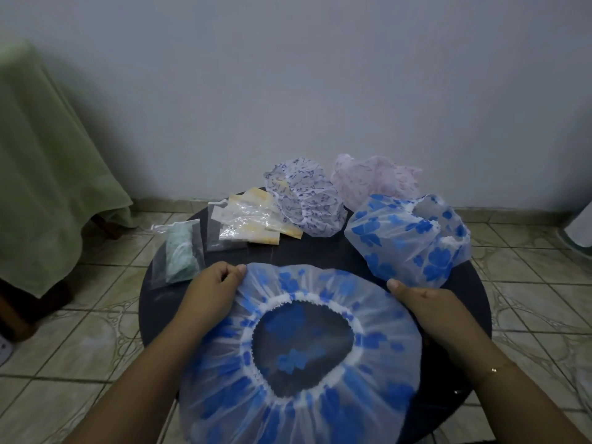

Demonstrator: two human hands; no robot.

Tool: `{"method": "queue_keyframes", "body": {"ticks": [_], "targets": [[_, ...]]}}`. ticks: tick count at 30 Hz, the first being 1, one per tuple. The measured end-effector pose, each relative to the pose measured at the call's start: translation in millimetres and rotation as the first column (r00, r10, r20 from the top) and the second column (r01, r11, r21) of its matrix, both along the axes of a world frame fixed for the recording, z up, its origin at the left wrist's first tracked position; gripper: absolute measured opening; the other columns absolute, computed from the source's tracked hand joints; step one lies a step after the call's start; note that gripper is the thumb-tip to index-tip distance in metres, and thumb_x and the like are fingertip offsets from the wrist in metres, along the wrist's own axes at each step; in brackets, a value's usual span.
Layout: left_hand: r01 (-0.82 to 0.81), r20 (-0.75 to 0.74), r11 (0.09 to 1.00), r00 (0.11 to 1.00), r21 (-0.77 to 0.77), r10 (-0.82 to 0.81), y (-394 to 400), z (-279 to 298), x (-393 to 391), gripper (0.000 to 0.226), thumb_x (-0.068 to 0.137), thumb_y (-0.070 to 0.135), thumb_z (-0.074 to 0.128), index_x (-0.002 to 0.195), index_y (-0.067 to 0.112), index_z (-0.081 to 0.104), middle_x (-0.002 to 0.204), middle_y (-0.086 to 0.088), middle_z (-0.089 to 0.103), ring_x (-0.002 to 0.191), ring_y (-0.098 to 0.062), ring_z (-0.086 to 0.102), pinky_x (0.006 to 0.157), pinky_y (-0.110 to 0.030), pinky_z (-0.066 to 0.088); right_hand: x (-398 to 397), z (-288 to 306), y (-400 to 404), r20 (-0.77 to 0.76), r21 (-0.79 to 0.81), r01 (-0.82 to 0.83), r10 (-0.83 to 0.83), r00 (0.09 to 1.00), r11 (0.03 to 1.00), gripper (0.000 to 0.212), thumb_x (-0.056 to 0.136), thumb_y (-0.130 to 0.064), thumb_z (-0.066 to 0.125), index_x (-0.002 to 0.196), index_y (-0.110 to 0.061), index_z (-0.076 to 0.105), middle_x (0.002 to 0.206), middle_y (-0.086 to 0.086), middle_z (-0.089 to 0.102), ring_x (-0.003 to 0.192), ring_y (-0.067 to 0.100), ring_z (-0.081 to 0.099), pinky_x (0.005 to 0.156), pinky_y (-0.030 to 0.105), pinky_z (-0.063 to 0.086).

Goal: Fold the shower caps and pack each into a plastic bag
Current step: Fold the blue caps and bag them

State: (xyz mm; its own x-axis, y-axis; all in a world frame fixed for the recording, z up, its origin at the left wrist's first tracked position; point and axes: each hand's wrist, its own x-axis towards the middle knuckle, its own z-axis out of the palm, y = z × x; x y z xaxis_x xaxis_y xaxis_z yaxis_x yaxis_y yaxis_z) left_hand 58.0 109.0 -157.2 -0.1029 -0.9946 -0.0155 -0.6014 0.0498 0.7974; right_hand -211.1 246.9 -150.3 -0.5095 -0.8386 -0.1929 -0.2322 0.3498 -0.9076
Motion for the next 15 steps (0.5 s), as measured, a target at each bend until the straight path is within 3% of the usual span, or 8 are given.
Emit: {"method": "queue_keyframes", "body": {"ticks": [2, 5, 7, 10, 12, 15], "targets": [[-0.051, 0.049, 0.999, 0.997, -0.012, 0.051, -1, -1, 4, 0.031, 0.098, 0.035, 0.044, 0.09, 0.008, 0.058, 0.086, -0.01, 0.062, 0.077, -0.021, 0.057, 0.065, -0.034, 0.041, 2, 4, 5, 0.007, 0.051, -0.052, 0.052, 0.999, 0.997, 0.051, 0.085, -0.048, 0.058, 0.082, 0.002, 0.069, 0.055, 0.007, 0.065, 0.042, 0.014, 0.053, 0.041, 0.022, 0.036], [-0.075, 0.088, 0.997, 0.993, 0.016, 0.073, 3, -3, 10, 0.018, 0.099, 0.021, 0.04, 0.106, 0.013, 0.054, 0.1, -0.007, 0.06, 0.079, -0.016, 0.054, 0.064, -0.031, 0.041, 4, 6, 11, 0.022, 0.085, -0.124, 0.123, 0.992, 0.989, 0.041, 0.079, -0.054, 0.058, 0.092, -0.017, 0.07, 0.07, 0.005, 0.071, 0.049, 0.019, 0.058, 0.038, 0.024, 0.034], [-0.056, 0.093, 0.997, 0.994, 0.054, 0.051, 10, -3, 13, 0.03, 0.097, 0.013, 0.042, 0.126, 0.016, 0.047, 0.109, -0.006, 0.059, 0.08, -0.015, 0.055, 0.064, -0.029, 0.043, 3, 7, 16, 0.052, 0.096, -0.148, 0.143, 0.988, 0.984, 0.044, 0.072, -0.055, 0.061, 0.099, -0.02, 0.068, 0.079, 0.009, 0.073, 0.052, 0.02, 0.06, 0.038, 0.024, 0.035], [0.055, 0.125, 0.995, 0.99, 0.079, -0.065, 20, 1, 18, 0.055, 0.091, 0.005, 0.047, 0.14, 0.025, 0.034, 0.114, -0.002, 0.054, 0.08, -0.014, 0.058, 0.063, -0.028, 0.048, 4, 6, 19, 0.089, 0.079, -0.146, 0.139, 0.986, 0.986, 0.047, 0.075, -0.04, 0.069, 0.115, -0.016, 0.062, 0.087, 0.008, 0.073, 0.053, 0.015, 0.062, 0.039, 0.023, 0.038], [0.109, 0.137, 0.989, 0.983, 0.104, -0.123, 25, 4, 20, 0.055, 0.088, 0.002, 0.048, 0.135, 0.03, 0.043, 0.122, 0.001, 0.051, 0.088, -0.013, 0.058, 0.068, -0.028, 0.05, 6, 4, 19, 0.073, 0.052, -0.104, 0.1, 0.992, 0.993, 0.043, 0.082, -0.028, 0.069, 0.12, -0.012, 0.06, 0.089, 0.005, 0.072, 0.053, 0.013, 0.061, 0.041, 0.023, 0.041], [0.09, 0.218, 0.995, 0.971, 0.037, -0.096, 27, 8, 22, 0.016, 0.091, 0.02, 0.05, 0.092, 0.015, 0.065, 0.1, -0.004, 0.065, 0.078, -0.016, 0.061, 0.071, -0.036, 0.052, 10, 3, 19, 0.006, 0.011, -0.002, 0.002, 1.0, 1.0, 0.034, 0.086, -0.021, 0.066, 0.118, -0.012, 0.062, 0.085, 0.004, 0.069, 0.059, 0.015, 0.059, 0.043, 0.025, 0.046]]}}
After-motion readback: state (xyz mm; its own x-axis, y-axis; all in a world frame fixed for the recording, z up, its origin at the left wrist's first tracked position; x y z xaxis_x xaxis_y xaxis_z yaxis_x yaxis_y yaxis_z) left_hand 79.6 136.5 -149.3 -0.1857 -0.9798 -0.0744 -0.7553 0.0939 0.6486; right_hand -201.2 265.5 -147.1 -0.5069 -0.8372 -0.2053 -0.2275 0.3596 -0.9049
